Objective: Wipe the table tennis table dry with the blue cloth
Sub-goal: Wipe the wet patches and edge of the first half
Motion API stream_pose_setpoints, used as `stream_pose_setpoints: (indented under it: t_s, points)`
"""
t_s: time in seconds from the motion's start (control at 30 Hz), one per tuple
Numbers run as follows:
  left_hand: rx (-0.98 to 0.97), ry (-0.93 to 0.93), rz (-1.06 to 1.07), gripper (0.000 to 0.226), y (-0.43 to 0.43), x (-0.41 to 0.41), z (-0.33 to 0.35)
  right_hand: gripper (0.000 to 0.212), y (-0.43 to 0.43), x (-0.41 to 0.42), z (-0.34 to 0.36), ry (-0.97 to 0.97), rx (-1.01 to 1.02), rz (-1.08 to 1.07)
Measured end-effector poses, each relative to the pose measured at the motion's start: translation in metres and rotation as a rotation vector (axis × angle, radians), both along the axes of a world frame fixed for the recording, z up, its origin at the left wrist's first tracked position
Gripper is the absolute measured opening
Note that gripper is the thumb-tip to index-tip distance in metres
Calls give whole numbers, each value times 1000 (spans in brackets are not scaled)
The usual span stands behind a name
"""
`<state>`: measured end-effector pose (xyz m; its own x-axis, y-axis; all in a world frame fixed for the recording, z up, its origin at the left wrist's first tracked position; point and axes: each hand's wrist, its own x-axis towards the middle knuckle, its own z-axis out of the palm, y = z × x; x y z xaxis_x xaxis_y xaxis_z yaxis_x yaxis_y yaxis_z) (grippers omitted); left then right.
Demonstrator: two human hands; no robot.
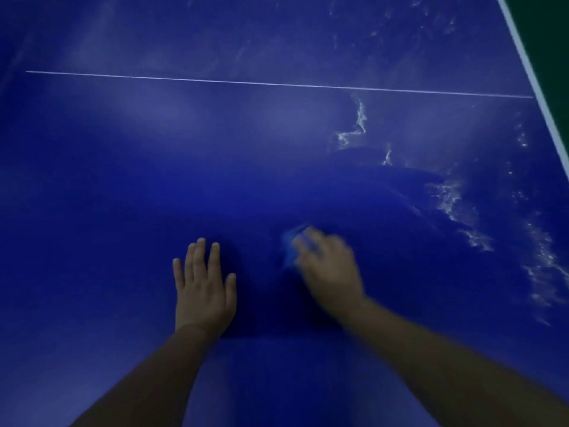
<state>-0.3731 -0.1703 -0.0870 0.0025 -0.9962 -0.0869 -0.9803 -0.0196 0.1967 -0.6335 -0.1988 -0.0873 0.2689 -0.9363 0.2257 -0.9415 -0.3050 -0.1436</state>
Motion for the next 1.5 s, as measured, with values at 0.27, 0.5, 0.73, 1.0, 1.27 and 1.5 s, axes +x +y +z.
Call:
stream_pose_setpoints:
  t_s: [0.27, 0.5, 0.73, 1.0, 1.27, 1.5]
  points:
    - [-44, 24, 73, 73, -33, 9, -7, 50, -63, 117, -10, -8, 195, -11]
    - [-25, -28, -217, 74, -63, -71, -11, 46, -181, 22, -7, 54, 118, -432]
    - [36, -109, -351, 78, -68, -96, -17, 43, -120, -162, 2, -40, 174, -959]
    - [74, -121, -384, 80, -71, -95, -19, 43, -92, -20, 9, -169, 5, -613]
    - [50, -120, -378, 81, -72, -98, -16, 44, -82, -70, -11, 76, 97, -546]
    - [51, -106, -372, 81, -71, -96, -16, 42, -42, -253, 23, -131, 154, -1182]
